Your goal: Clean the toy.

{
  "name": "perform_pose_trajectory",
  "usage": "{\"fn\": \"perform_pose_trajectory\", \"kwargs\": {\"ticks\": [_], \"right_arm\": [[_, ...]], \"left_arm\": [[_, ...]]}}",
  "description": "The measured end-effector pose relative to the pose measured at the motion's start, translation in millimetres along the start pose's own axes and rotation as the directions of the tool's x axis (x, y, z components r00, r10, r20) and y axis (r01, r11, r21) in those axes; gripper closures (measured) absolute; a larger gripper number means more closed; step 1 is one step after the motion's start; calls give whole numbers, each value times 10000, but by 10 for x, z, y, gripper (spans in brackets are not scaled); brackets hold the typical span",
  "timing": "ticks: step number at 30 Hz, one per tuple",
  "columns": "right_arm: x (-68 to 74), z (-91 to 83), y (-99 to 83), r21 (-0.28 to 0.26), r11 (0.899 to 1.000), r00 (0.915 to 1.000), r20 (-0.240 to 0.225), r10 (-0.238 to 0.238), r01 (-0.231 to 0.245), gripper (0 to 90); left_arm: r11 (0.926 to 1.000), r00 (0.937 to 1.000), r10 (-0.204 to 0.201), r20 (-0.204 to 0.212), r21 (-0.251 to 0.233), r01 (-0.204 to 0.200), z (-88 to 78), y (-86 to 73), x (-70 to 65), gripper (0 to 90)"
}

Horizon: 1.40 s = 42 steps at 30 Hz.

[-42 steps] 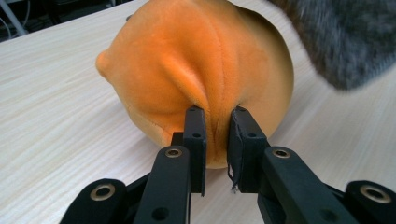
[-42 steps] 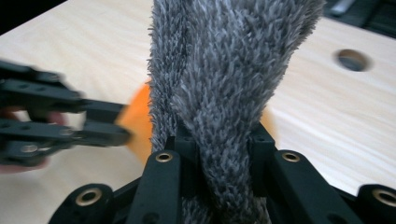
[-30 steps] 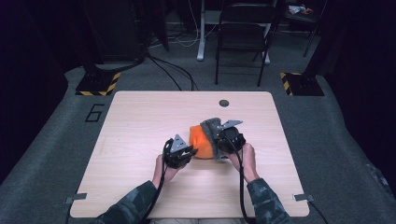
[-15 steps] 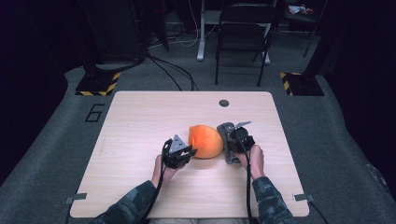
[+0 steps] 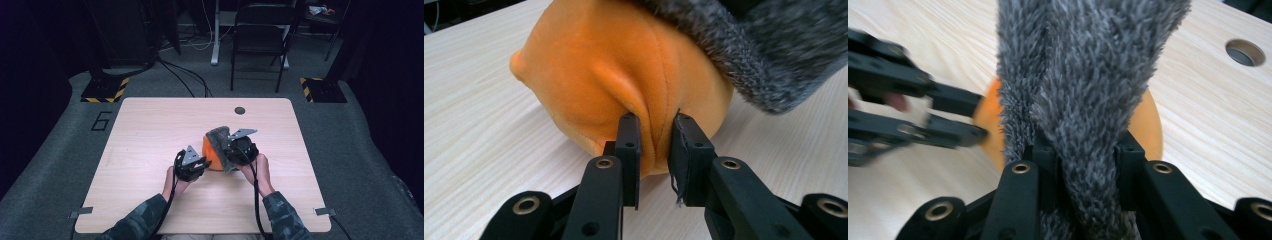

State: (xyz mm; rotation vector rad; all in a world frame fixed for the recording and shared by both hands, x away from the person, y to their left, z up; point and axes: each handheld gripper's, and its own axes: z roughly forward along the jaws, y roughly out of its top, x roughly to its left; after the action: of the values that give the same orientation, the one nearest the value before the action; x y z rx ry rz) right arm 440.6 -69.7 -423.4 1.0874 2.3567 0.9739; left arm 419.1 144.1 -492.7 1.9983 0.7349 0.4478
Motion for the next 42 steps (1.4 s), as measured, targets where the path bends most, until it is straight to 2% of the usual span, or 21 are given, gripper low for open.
{"fn": "perform_pose_trajectory", "kwargs": {"ticks": [6, 12, 14, 17, 21, 23, 26, 28, 29, 31, 32, 33, 34, 35, 36, 37, 38, 39, 40, 41, 42], "right_arm": [[-109, 27, -71, 433, 9991, 9987, 497, -61, 40, 697], [-296, 87, -164, 808, 9949, 9962, 676, 548, -602, 696], [-321, 94, -177, 842, 9944, 9954, 767, 571, -635, 696], [-387, 129, -244, 1199, 9902, 9916, 1160, 582, -721, 696], [-505, 223, -337, 1630, 9807, 9871, 1348, 866, -1083, 694], [-540, 305, -400, 2128, 9681, 9841, 1448, 1029, -1325, 693], [-568, 389, -462, 2457, 9565, 9813, 1476, 1237, -1575, 694], [-578, 377, -456, 2443, 9582, 9825, 1469, 1149, -1486, 699], [-576, 314, -425, 2144, 9664, 9819, 1546, 1098, -1418, 711], [-607, 213, -369, 1593, 9758, 9812, 1455, 1271, -1500, 716], [-607, 213, -369, 1593, 9758, 9812, 1455, 1271, -1500, 716], [-614, 75, -292, 793, 9831, 9792, 1323, 1538, -1651, 719], [-614, 75, -292, 793, 9831, 9792, 1323, 1538, -1651, 719], [-574, -66, -206, 49, 9842, 9804, 880, 1760, -1771, 721], [-574, -66, -206, 49, 9842, 9804, 880, 1760, -1771, 721], [-529, -136, -165, -291, 9845, 9825, 658, 1743, -1727, 721], [-420, -224, -88, -599, 9883, 9895, 268, 1423, -1406, 721], [-356, -235, -59, -642, 9913, 9930, 167, 1165, -1152, 720], [-356, -235, -59, -642, 9913, 9930, 167, 1165, -1152, 720], [-227, -178, -26, -326, 9958, 9963, -4, 860, -859, 719], [-181, -125, -31, -98, 9972, 9973, -37, 735, -735, 718]], "left_arm": [[10000, 9999, 84, -70, -25, -84, 1, 3, -11, 751], [10000, 10000, -44, -71, -32, 43, -5, -9, 11, 751], [10000, 10000, -29, -87, -26, 29, -5, -8, 8, 751], [10000, 10000, -31, -72, -25, 30, 2, -1, 7, 752], [10000, 10000, -69, -45, -17, 69, 4, -11, 28, 753], [10000, 9999, -60, -81, 8, 60, 2, -14, 32, 752], [9999, 9999, -115, -94, 0, 115, -3, -16, 32, 752], [9999, 9999, -110, -98, -33, 110, -2, -13, 31, 751], [9999, 9999, -129, -79, -18, 129, 2, -18, 42, 751], [9999, 9999, -153, -50, 12, 153, -2, -22, 53, 751], [9999, 9999, -153, -50, 12, 153, -2, -22, 53, 751], [9999, 9998, -164, -111, -51, 164, 1, -25, 51, 751], [9999, 9999, -145, -93, -23, 145, -3, -25, 50, 751], [9999, 9999, -119, -39, 28, 119, -8, -23, 49, 750], [9999, 9999, -100, -60, 28, 101, -7, -22, 43, 750], [9999, 9999, -113, -77, -7, 113, -6, -19, 35, 749], [10000, 9999, -80, -95, -32, 80, -2, -15, 30, 747], [9999, 9999, -96, -97, -43, 95, 1, -14, 31, 747], [9999, 9999, -96, -97, -43, 95, 1, -14, 31, 745], [9999, 9999, -108, -91, -51, 108, 6, -16, 35, 743], [9999, 9999, -79, -135, -75, 78, 11, -19, 40, 740]]}}
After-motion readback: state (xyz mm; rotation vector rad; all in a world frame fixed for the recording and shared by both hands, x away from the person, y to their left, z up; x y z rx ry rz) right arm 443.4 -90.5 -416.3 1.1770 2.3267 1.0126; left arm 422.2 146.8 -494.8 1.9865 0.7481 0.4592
